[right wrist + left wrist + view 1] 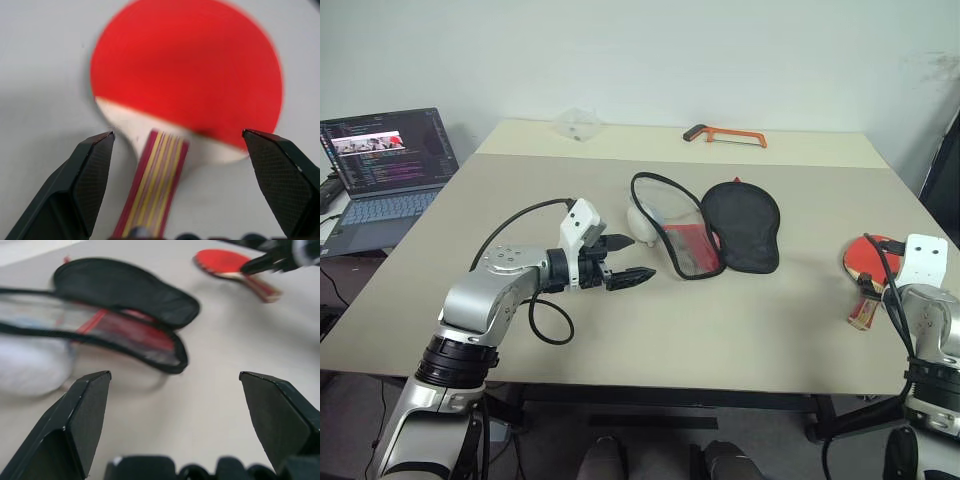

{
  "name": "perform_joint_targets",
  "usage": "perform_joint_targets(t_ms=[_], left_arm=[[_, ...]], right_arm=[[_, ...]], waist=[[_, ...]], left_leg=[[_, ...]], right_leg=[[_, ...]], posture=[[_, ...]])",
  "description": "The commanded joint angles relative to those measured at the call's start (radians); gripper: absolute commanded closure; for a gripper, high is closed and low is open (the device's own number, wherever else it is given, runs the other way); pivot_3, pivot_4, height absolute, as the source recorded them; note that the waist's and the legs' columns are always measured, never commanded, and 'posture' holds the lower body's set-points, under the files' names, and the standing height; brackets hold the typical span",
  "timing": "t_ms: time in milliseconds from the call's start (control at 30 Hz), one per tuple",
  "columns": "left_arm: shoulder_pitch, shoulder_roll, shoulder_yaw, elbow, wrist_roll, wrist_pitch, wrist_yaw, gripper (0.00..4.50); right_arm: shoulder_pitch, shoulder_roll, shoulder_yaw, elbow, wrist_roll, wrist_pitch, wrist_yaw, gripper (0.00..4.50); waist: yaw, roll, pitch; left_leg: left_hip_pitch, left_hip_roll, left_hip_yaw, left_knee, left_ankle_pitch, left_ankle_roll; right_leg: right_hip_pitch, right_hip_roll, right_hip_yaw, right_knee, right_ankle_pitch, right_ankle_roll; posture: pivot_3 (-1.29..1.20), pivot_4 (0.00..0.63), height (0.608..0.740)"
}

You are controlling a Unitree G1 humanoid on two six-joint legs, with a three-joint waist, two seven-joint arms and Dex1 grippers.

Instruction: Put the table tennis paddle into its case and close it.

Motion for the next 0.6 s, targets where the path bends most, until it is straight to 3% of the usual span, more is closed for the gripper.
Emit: perform_joint_targets(t_ms=[33,333,433,600], left_arm=[[-0.015,-0.021,0.006,-0.036,-0.009,-0.026,-0.020,0.03],[-0.002,-0.055,0.004,-0.057,0.001,-0.018,-0.010,0.03],[-0.004,-0.056,0.006,-0.053,0.008,-0.022,-0.004,0.00],[-0.017,-0.058,0.012,-0.049,0.007,-0.020,0.007,0.00]], right_arm=[[-0.016,0.013,-0.025,-0.056,-0.003,0.038,-0.010,0.00],[-0.020,0.069,-0.037,-0.020,-0.057,0.075,-0.078,0.00],[-0.039,0.094,-0.047,0.031,-0.063,0.020,-0.092,0.59],[-0.074,0.086,-0.009,0.121,-0.112,-0.098,-0.150,2.27]], waist=[[0.000,0.000,0.000],[-0.001,0.000,0.000],[-0.002,0.000,0.000],[-0.003,0.000,0.000]], left_leg=[[0.000,0.000,0.000,0.000,0.000,0.000],[0.000,0.001,-0.001,-0.002,0.000,0.000],[0.000,0.001,-0.001,-0.001,0.000,0.000],[0.000,0.000,0.000,0.001,0.000,0.001]], right_leg=[[0.000,0.000,0.000,0.000,0.000,0.000],[0.000,0.001,-0.001,0.000,-0.001,0.000],[0.000,0.001,-0.001,0.000,-0.001,0.000],[0.001,0.000,0.000,0.000,-0.001,0.000]], posture=[[0.00,0.150,0.740],[0.00,0.150,0.740],[0.00,0.150,0.740],[0.00,0.150,0.740]])
